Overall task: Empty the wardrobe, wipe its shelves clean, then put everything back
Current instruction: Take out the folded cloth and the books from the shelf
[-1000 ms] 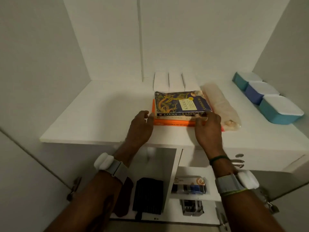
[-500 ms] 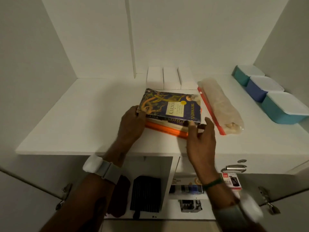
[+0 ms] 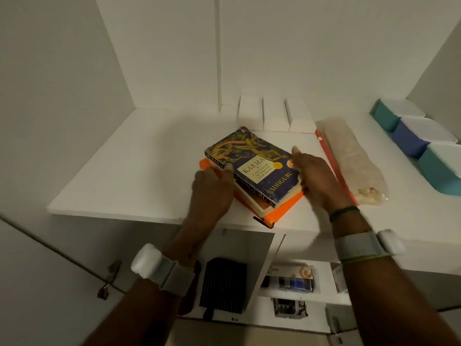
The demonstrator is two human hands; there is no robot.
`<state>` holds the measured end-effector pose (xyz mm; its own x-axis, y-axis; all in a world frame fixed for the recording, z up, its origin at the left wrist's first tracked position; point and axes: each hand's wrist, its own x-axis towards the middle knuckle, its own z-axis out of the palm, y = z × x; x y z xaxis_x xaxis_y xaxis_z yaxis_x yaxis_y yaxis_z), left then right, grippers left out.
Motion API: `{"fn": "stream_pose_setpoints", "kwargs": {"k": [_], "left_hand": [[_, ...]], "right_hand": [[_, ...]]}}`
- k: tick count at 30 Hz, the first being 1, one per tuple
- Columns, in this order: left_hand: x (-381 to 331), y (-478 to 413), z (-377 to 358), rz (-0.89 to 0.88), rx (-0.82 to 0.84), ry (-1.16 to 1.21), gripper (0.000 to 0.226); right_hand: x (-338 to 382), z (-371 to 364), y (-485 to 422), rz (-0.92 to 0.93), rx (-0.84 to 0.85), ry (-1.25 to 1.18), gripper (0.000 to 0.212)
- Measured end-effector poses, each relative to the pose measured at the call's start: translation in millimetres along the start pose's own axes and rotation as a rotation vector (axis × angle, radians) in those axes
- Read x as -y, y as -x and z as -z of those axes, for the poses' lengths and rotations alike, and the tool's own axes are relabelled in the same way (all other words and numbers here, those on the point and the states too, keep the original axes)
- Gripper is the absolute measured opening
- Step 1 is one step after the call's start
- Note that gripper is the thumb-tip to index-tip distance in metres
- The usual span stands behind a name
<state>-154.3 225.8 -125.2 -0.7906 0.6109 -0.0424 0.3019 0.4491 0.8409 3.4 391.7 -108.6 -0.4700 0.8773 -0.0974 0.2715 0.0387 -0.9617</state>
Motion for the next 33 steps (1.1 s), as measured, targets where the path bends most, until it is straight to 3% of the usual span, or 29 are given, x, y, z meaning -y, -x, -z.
{"fn": "stream_pose_setpoints", "kwargs": {"k": [5,8,11,14,16,20,26,30,33], "left_hand": [[-11.9,7.4,-11.1,0.055,-0.001,0.010,0.054],[-9.7,2.4,-6.3,0.097,0.027,0.114,0.059],[-10.8,6.2,-6.5,0.166,0.034,0.223,0.076],[-14.3,10.9,-12.3,0.169,0.016,0.137,0.055],[-14.9,8.3,-14.5,0.185,0.041,0.131,0.057],[-22.8,-9.5,-12.2,0.272,0.153,0.170,0.083],[-48.4,-22.9,10.3,0.356,0.190,0.495,0.062],[-62.4,-21.8,26.1,0.275,0.213,0.582,0.045],[-55.7,-19.1,22.6,0.230,0.236,0.642,0.056]], "right_hand": [[-4.7,-28.6,37.7,0.085,-0.056,0.197,0.043],[-5.2,-36.3,63.6,0.129,-0.025,0.275,0.038],[3.8,-29.3,69.6,0.048,0.054,0.117,0.033],[11.1,-20.1,61.7,-0.136,0.145,-0.163,0.030],[9.2,-21.6,54.8,-0.181,0.152,-0.211,0.030],[4.8,-29.8,54.1,-0.114,0.025,-0.143,0.026],[-2.4,-38.4,65.0,0.026,0.008,-0.053,0.025],[-3.6,-36.7,71.5,0.048,0.023,-0.166,0.024],[-6.9,-33.6,69.5,0.071,0.028,-0.233,0.023]]}}
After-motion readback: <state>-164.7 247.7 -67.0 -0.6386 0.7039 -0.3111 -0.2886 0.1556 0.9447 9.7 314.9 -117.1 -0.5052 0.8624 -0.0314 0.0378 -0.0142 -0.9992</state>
